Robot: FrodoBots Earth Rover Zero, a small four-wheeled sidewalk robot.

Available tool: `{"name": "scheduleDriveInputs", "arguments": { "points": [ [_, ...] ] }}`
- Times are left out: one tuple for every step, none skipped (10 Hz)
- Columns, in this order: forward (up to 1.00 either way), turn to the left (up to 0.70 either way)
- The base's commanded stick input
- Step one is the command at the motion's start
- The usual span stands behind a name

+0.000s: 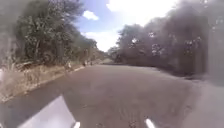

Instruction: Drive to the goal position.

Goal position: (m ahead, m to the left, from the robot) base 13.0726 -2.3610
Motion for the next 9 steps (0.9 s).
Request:
{"name": "scheduleDriveInputs", "arguments": {
  "points": [
    [0.5,0.0],
    [0.5,0.0],
    [0.5,0.0],
    [0.5,0.0],
    [0.5,0.0],
    [0.5,0.0],
    [0.5,0.0],
    [0.5,-0.2],
    [0.5,-0.5]
  ]
}}
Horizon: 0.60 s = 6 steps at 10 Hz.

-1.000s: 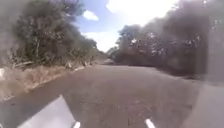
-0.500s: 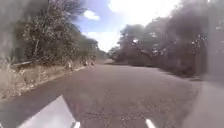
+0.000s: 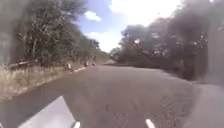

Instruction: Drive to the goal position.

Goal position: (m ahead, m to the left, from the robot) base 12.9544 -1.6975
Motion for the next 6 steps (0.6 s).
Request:
{"name": "scheduleDriveInputs", "arguments": {
  "points": [
    [0.5,-0.5],
    [0.5,-0.5],
    [0.5,-0.5],
    [0.5,-0.5],
    [0.5,-0.5],
    [0.5,-0.5]
  ]
}}
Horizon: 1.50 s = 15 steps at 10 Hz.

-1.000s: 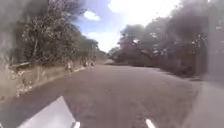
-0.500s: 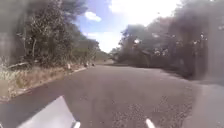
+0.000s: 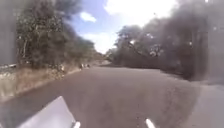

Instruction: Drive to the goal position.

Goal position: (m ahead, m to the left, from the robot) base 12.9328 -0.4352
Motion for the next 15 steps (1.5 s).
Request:
{"name": "scheduleDriveInputs", "arguments": {
  "points": [
    [0.5,-0.5],
    [0.5,-0.5],
    [0.5,-0.5],
    [0.5,-0.5],
    [0.5,-0.5],
    [0.5,-0.5],
    [0.5,-0.5],
    [0.5,-0.5],
    [0.5,-0.5],
    [0.5,-0.5],
    [0.5,-0.5],
    [0.5,-0.5],
    [0.5,-0.5],
    [0.5,-0.5],
    [0.5,-0.5]
  ]
}}
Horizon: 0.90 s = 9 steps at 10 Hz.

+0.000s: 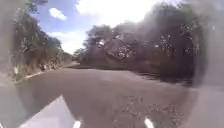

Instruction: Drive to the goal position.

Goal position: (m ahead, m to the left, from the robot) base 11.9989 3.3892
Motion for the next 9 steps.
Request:
{"name": "scheduleDriveInputs", "arguments": {
  "points": [
    [0.5,-0.5],
    [0.5,-0.5],
    [0.5,-0.5],
    [0.5,-0.5],
    [0.5,-0.5],
    [0.5,-0.5],
    [0.5,-0.5],
    [0.5,-0.5],
    [0.5,-0.5]
  ]
}}
